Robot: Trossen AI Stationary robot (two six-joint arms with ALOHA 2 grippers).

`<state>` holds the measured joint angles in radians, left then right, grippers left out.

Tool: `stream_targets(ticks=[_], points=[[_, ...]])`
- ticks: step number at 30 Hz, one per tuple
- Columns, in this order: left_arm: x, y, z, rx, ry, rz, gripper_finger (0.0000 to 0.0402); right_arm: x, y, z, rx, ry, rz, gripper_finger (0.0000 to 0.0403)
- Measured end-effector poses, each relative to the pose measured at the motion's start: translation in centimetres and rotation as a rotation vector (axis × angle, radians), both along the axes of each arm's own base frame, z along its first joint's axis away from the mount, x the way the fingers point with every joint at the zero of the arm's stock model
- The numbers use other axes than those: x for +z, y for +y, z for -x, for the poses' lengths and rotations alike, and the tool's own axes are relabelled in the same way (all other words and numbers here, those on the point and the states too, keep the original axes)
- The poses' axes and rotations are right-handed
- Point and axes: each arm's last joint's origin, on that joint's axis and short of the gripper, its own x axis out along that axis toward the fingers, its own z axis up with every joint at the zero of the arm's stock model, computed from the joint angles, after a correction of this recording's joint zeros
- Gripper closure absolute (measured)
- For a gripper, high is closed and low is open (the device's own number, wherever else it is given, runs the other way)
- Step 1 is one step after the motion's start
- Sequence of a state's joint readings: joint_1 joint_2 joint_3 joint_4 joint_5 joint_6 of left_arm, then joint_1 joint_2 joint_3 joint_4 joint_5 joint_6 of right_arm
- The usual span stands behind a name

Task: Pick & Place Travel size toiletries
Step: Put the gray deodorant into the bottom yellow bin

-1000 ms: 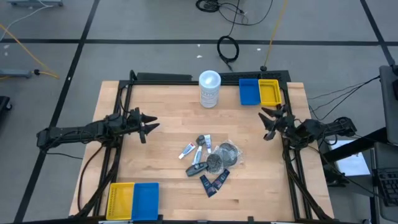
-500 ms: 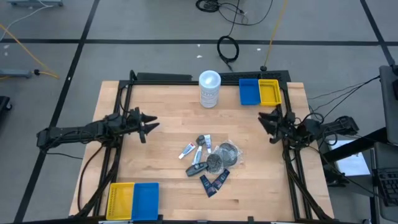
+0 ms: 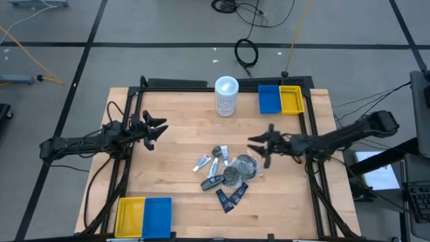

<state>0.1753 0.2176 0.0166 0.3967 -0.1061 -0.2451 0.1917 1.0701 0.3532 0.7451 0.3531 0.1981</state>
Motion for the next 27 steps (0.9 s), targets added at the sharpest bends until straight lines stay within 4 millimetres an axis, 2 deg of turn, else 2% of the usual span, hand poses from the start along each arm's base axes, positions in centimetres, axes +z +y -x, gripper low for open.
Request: stream_targets(ticks=[5, 13, 19, 22, 27], points=[[-0.3, 0.0, -0.2, -0.010, 0.024, 0.017, 0.0231, -1.5, 0.8, -4.0, 0.026, 0.104, 0.111, 0.0271], [-1.1, 0.1, -0.9, -0.018, 0.103, 0.063, 0.0231, -1.3, 1.8, -9.3, 0.035, 0.120, 0.203, 0.0271], [-1.7, 0.1, -1.4, -0.035, 0.157, 0.106, 0.0231, -1.1, 1.7, -11.3, 0.026, 0.140, 0.251, 0.0261], [-2.0, 0.2, -1.6, -0.036, 0.184, 0.112, 0.0231, -1.1, 1.4, -12.2, 0.012, 0.177, 0.238, 0.0237], [-2.1, 0.2, -1.9, -0.036, 0.187, 0.113, 0.0231, -2.3, 1.2, -13.3, -0.066, 0.248, 0.250, 0.0181]])
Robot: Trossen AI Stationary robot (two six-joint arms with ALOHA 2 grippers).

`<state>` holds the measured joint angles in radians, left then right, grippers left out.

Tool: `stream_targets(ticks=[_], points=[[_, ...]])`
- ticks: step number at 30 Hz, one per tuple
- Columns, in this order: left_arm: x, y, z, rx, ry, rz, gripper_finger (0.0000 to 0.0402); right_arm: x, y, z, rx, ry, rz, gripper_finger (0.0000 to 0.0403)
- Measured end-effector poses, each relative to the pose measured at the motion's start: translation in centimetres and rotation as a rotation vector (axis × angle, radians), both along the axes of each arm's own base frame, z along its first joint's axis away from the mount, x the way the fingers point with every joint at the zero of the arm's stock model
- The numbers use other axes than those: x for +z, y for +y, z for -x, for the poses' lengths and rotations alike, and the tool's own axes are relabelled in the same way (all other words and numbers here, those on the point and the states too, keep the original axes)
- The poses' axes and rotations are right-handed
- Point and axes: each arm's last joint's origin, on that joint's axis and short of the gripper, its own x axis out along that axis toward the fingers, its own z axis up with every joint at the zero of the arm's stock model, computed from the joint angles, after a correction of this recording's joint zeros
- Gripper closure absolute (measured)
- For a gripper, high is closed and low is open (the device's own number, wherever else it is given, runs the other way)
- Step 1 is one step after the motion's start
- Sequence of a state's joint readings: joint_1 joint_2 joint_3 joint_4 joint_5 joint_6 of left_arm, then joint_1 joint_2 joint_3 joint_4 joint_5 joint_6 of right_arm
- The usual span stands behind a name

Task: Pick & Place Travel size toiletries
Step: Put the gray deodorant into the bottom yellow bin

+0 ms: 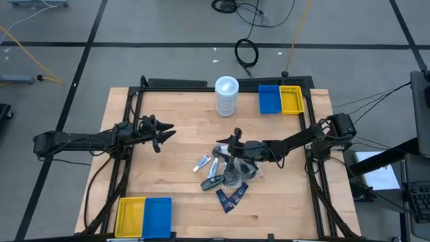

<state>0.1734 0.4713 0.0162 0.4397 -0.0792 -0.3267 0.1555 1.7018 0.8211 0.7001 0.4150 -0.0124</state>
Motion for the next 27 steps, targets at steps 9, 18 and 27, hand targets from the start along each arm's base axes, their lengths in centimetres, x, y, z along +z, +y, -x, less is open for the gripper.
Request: stream_targets(ticks=[9, 18, 27], points=[[-0.4, 0.0, -0.3, -0.002, 0.032, 0.007, 0.0231, -0.8, -0.5, -0.6, -0.049, -0.013, -0.020, 0.0110], [-0.4, 0.1, -0.5, -0.002, 0.028, 0.000, 0.0231, -1.6, -0.5, -0.7, -0.013, 0.008, -0.076, 0.0108], [-0.3, 0.1, -0.5, -0.002, 0.022, -0.003, 0.0231, -1.8, -0.5, -0.7, -0.014, 0.025, -0.075, 0.0109]])
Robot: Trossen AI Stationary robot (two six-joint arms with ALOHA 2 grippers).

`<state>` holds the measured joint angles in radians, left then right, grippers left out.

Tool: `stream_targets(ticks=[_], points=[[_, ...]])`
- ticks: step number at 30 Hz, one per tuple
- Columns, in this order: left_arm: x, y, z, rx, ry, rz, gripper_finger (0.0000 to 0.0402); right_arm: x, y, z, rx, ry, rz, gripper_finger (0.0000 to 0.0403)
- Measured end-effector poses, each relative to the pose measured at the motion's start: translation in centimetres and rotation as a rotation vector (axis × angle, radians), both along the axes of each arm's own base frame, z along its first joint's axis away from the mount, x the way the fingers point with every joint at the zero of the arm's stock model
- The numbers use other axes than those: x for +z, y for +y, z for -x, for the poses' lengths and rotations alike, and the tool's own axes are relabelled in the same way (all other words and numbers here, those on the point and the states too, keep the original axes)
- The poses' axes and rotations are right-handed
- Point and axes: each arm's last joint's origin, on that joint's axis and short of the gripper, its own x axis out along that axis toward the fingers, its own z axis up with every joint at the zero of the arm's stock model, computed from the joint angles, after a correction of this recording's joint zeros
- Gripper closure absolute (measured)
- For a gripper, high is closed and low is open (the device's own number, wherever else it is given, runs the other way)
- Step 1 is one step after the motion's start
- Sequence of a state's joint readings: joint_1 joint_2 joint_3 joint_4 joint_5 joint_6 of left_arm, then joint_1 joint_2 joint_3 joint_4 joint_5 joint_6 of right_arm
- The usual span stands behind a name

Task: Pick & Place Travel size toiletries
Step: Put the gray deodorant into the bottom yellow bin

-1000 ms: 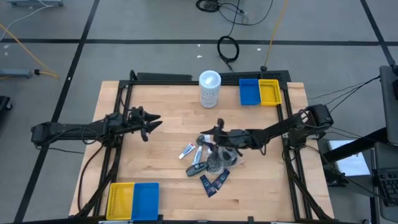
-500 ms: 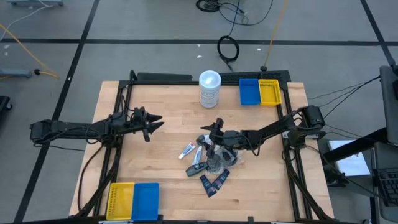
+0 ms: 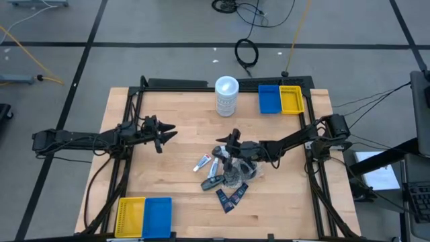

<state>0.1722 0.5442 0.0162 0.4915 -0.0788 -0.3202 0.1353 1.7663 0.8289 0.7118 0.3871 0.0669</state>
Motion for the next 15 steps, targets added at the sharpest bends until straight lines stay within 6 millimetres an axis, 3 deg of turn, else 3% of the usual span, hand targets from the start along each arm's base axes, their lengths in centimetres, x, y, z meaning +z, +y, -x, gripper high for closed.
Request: stream_targets(ticks=[8, 15], points=[[0.0, 0.0, 0.0, 0.000, 0.001, 0.001, 0.0231, -0.2, -0.2, -0.1, 0.054, 0.004, -0.051, 0.0110], [0.0, 0.0, 0.0, 0.000, 0.000, 0.004, 0.0231, -2.2, -0.6, -0.8, 0.042, 0.004, -0.047, 0.0110]])
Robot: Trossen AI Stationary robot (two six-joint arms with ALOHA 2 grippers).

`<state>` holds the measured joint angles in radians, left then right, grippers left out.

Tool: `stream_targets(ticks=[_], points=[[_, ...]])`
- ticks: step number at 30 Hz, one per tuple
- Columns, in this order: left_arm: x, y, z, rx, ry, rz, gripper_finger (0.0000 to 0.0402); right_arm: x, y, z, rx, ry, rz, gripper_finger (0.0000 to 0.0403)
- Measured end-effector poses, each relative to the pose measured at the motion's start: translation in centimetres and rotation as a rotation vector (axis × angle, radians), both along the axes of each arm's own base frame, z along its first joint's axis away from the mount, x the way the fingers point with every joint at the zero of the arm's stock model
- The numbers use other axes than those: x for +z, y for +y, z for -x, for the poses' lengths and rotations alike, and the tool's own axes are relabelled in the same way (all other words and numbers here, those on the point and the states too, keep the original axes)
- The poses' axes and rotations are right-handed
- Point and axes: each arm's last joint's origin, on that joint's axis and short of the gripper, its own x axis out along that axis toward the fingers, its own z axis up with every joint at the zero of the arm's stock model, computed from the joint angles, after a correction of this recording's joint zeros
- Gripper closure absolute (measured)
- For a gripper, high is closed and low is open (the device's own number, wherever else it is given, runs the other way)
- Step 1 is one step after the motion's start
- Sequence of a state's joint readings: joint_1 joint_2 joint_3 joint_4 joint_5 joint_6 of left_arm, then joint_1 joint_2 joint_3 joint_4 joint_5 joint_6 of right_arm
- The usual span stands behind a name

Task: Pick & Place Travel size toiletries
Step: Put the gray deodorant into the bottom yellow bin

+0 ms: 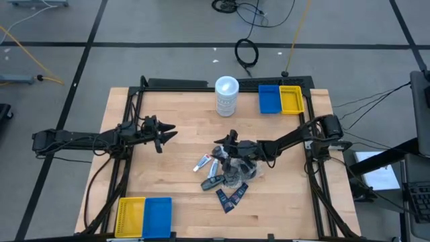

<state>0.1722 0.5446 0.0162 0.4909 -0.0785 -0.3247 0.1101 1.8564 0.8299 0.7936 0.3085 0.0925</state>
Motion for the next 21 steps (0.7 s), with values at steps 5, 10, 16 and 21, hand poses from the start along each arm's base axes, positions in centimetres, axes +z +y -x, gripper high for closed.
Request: stream_targets(ticks=[5, 10, 16, 21], points=[[0.00, 0.00, 0.00, 0.000, 0.001, -0.001, 0.0231, -0.60, 0.03, -0.30, 0.010, -0.037, 0.015, 0.0110], [-0.01, 0.00, 0.00, 0.000, 0.001, -0.001, 0.0231, -0.89, -0.33, -0.35, 0.022, -0.026, -0.019, 0.0110], [-0.01, 0.00, 0.00, -0.001, 0.002, -0.003, 0.0231, -0.86, -0.51, -0.36, 0.023, -0.027, -0.041, 0.0110], [0.00, 0.00, 0.00, -0.001, 0.001, -0.003, 0.0231, -0.96, -0.50, -0.33, 0.023, -0.016, -0.042, 0.0110]])
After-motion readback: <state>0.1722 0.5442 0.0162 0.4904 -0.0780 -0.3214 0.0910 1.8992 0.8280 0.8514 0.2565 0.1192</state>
